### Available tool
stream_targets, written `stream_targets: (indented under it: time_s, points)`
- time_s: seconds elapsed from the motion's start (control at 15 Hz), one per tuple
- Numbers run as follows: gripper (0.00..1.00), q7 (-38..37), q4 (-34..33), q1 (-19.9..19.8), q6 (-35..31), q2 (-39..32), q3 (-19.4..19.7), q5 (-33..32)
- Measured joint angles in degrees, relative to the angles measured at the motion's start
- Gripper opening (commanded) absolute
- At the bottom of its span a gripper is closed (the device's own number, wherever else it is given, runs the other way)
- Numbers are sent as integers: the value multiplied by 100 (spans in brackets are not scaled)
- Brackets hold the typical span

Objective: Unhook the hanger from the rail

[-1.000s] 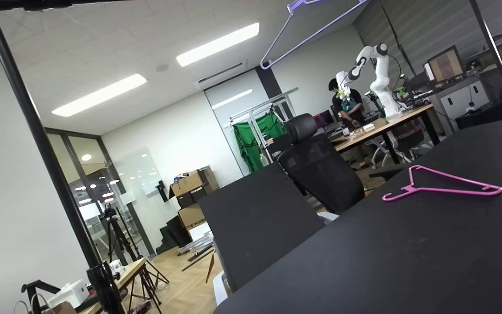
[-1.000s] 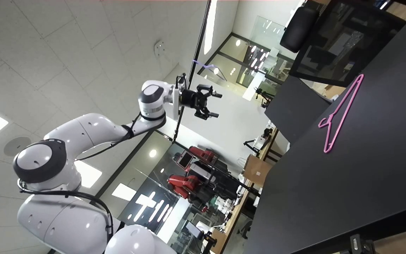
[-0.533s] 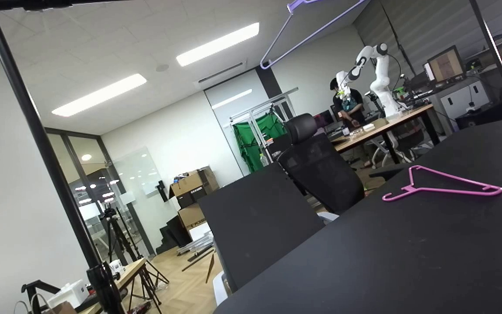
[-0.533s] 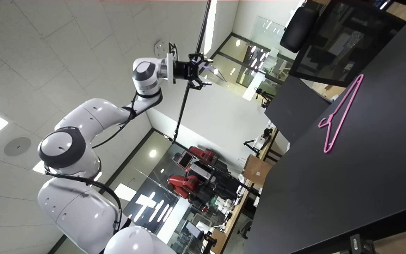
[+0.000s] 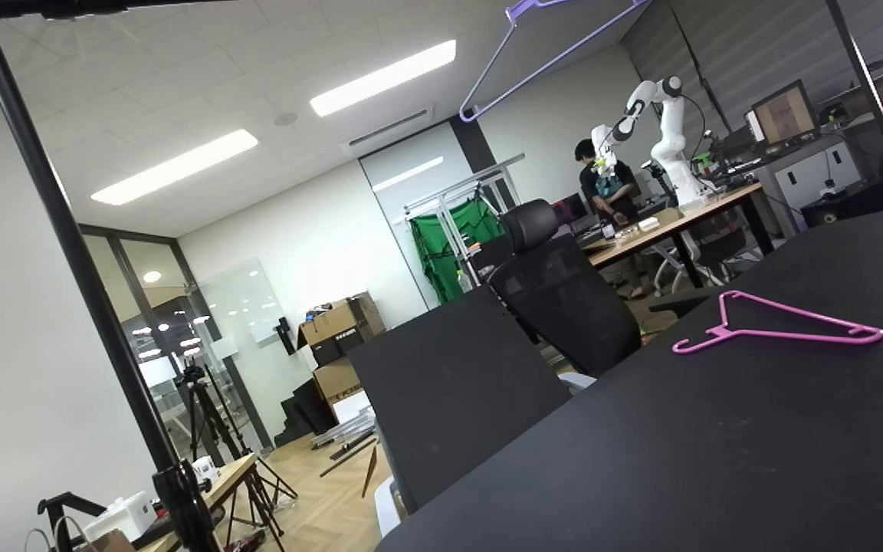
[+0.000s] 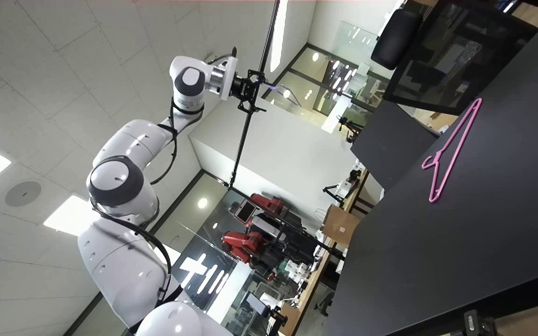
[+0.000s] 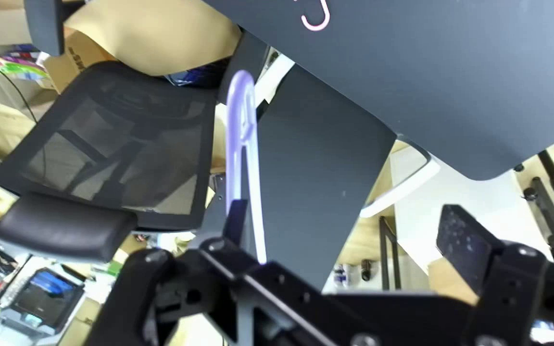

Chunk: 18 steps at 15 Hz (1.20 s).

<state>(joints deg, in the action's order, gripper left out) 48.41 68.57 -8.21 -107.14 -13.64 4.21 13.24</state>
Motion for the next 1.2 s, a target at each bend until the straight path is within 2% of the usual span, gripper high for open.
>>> stream_targets:
  time_s: [0.2, 0.33, 1.0, 1.2]
  points:
    - [100, 163, -700, -115, 355, -461, -92, 224]
    - [100, 161, -928, -122, 443, -617, -103, 226]
    - [100, 160, -1024, -125, 473, -658, -106, 228]
    - [100, 259, -1024, -104, 273, -706, -121, 245]
